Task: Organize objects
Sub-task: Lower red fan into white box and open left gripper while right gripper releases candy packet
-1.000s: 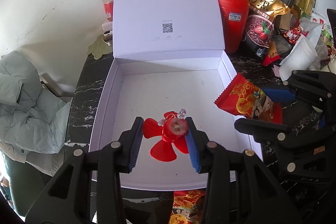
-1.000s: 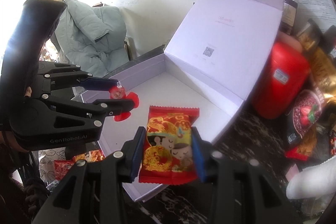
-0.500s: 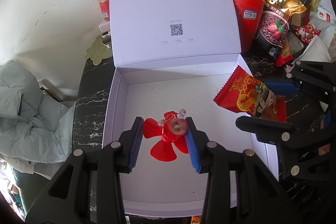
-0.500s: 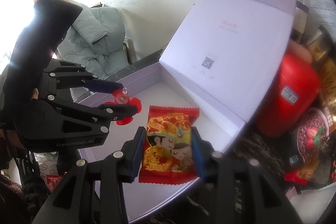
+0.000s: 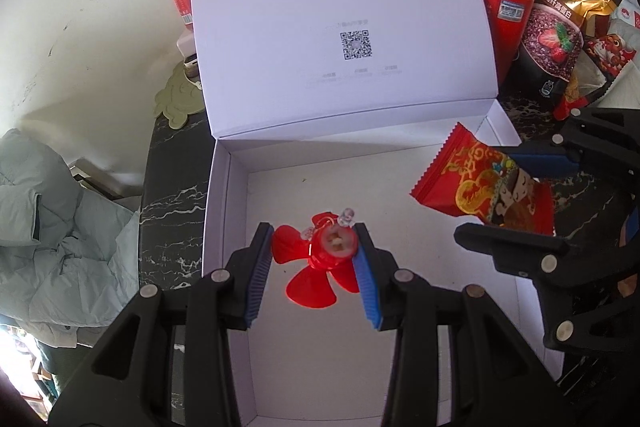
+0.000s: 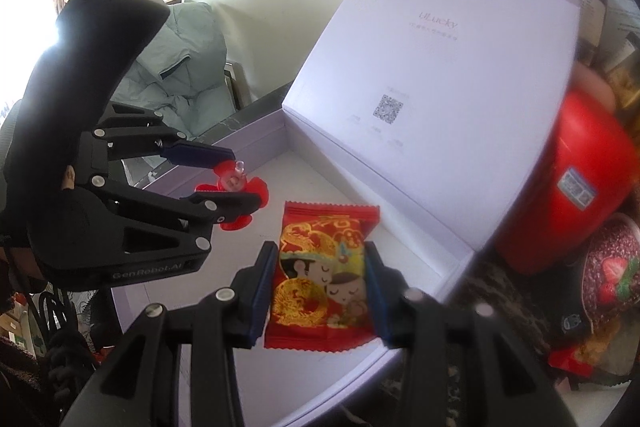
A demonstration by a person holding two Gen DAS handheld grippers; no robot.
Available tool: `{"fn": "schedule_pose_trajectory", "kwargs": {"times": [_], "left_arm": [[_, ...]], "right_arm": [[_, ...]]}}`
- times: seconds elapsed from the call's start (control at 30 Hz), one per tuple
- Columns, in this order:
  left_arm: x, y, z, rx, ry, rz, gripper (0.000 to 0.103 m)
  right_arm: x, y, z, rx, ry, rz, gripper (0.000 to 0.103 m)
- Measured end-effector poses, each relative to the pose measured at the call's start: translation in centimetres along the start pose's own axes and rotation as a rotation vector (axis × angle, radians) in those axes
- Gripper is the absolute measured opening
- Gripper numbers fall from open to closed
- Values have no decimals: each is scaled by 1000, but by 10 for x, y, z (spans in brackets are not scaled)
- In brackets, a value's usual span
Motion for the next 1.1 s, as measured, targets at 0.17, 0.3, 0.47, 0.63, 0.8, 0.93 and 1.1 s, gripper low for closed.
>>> {"fn": "schedule_pose_trajectory", "kwargs": {"times": [0.17,0.3,0.47,0.63,0.8,0.93,1.1], "left_arm": [[-14,7,1,-4,2,10,38],[-23,10,2,1,-7,22,38],[-36,12,3,0,-12,44,38],[-50,10,6,6,-24,78,38],[-59,9,9,25,-47,97,38],[-64,11,10,28,-58,99,38],[-66,12,11,36,-60,94,38]], "right_arm": [[-10,0,-5,-12,4,22,42],[-16,3,-7,-21,8,32,42],[-22,4,-8,-24,12,48,42],[-32,0,-7,-29,17,73,42],[-37,-3,-10,-42,18,90,42],[-39,-7,-9,-42,18,101,42],[-36,-11,-7,-40,11,101,43]]}}
Point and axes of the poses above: each gripper's, at about its wrist camera, not at the fingertips, and x roughly against the way its jaws point, z to its left, y to its top, the point moved 10 cm from there along -x, roughly the way its jaws point, and after that the axes turned 5 degrees about z, right-handed, at the moved point
